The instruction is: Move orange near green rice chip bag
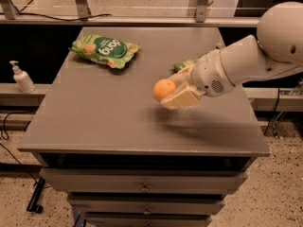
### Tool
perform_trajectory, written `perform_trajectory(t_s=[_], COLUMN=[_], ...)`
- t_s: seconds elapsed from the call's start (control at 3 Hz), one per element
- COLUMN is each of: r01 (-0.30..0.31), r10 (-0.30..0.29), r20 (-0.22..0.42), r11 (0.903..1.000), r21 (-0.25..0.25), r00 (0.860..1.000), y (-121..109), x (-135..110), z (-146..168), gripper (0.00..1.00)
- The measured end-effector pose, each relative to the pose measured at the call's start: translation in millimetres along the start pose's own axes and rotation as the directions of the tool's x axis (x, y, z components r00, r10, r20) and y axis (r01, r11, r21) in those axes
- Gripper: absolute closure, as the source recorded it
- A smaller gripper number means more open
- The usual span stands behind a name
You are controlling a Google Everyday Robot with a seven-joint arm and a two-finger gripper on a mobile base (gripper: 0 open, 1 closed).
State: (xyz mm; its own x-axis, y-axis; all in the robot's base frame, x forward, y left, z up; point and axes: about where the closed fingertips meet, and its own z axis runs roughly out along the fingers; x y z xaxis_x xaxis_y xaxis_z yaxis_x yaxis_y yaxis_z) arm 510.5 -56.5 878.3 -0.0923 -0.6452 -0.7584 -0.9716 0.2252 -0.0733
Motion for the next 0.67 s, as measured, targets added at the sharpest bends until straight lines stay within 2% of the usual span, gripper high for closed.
perform_trajectory(t_s=[0.33, 0.67], r01=[0.0, 0.013], r10=[0.0, -0.014], r20=[0.0, 0.015], r11=[1.0, 0.9987], r21=[0.0, 0.05], r00=[1.0, 1.0], y=[0.0, -9.0], x=[-0.1, -4.2], z=[0.0, -6.5], gripper=[1.0, 1.0])
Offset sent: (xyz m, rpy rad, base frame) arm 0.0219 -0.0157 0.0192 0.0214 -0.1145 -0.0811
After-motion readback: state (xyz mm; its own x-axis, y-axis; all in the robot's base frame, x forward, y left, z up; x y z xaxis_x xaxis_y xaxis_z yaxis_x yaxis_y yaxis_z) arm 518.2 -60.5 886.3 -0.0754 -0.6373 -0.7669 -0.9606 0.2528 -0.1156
